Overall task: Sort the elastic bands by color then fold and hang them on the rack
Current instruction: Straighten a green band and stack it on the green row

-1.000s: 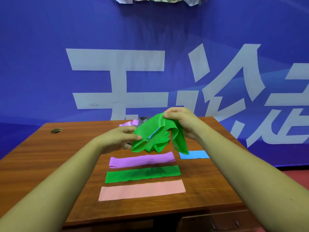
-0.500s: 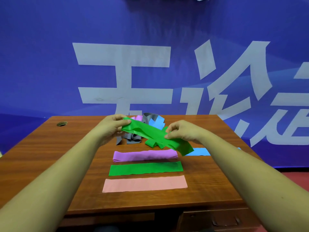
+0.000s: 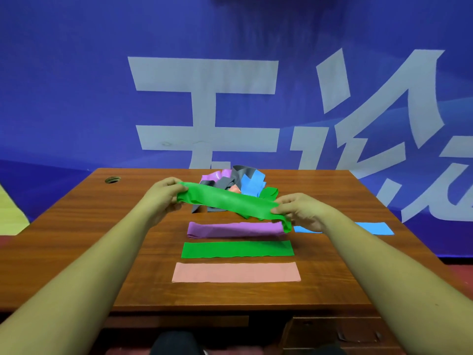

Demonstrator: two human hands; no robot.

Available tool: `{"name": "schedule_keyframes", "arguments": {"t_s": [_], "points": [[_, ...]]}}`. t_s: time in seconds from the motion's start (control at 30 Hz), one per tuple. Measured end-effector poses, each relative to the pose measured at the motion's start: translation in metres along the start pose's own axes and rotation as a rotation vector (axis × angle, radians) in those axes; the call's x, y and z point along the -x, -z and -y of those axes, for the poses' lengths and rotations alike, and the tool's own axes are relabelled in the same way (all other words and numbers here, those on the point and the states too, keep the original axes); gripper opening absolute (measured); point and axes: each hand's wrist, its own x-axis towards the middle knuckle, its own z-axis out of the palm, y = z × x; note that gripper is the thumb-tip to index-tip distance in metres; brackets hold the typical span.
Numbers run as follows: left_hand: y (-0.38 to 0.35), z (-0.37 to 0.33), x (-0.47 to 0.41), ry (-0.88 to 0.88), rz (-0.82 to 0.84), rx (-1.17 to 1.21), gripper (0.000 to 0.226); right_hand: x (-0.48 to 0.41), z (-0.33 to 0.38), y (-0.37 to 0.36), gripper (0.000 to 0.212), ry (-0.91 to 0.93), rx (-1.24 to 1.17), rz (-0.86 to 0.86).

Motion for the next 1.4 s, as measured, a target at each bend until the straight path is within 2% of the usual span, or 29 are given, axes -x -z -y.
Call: {"name": "schedule_keyframes", "arguments": {"t_s": [0.07, 0.13, 0.3, 0.47, 0.67, 0.8, 0.9, 1.07, 1.2, 1.33, 1.4], "points": [[0.000, 0.013, 0.002, 0.038, 0.003, -0.019, 0.017, -0.001, -0.006, 0.005, 0.024, -0.093, 0.011, -0.060], [0.000, 0.026, 0.005, 0.078, 0.003, -0.042, 0.016, 0.001, -0.011, 0.007, 0.030, -0.146, 0.077, -0.078], [-0.003, 0.056, 0.014, 0.186, 0.109, -0.098, 0.018, 0.006, -0.025, 0.013, 0.019, -0.151, -0.066, -0.155], [-0.003, 0.079, 0.019, 0.242, 0.093, -0.138, 0.023, 0.004, -0.045, 0.009, 0.033, -0.174, -0.285, -0.224], [-0.004, 0.095, 0.020, 0.255, 0.055, -0.112, 0.017, 0.008, -0.053, -0.008, 0.022, -0.198, -0.167, -0.347], [-0.004, 0.099, 0.023, 0.309, 0.051, 0.017, 0.015, 0.003, -0.061, -0.015, 0.026, -0.187, -0.174, -0.376], [-0.001, 0.105, 0.023, 0.314, 0.024, -0.003, 0.020, -0.001, -0.066, -0.019, 0.025, -0.167, -0.067, -0.442], [0.004, 0.113, 0.017, 0.204, -0.072, -0.297, 0.021, -0.006, -0.074, -0.024, 0.014, -0.152, 0.117, -0.541], [0.000, 0.117, 0.013, 0.160, -0.090, -0.454, 0.023, -0.014, -0.085, -0.026, 0.022, -0.092, 0.196, -0.650], [-0.004, 0.124, 0.013, 0.083, -0.094, -0.585, 0.026, -0.018, -0.093, -0.028, 0.028, -0.076, 0.475, -0.711], [-0.007, 0.128, 0.014, 0.030, -0.115, -0.618, 0.027, -0.020, -0.099, -0.032, 0.027, -0.073, 0.518, -0.708]]}}
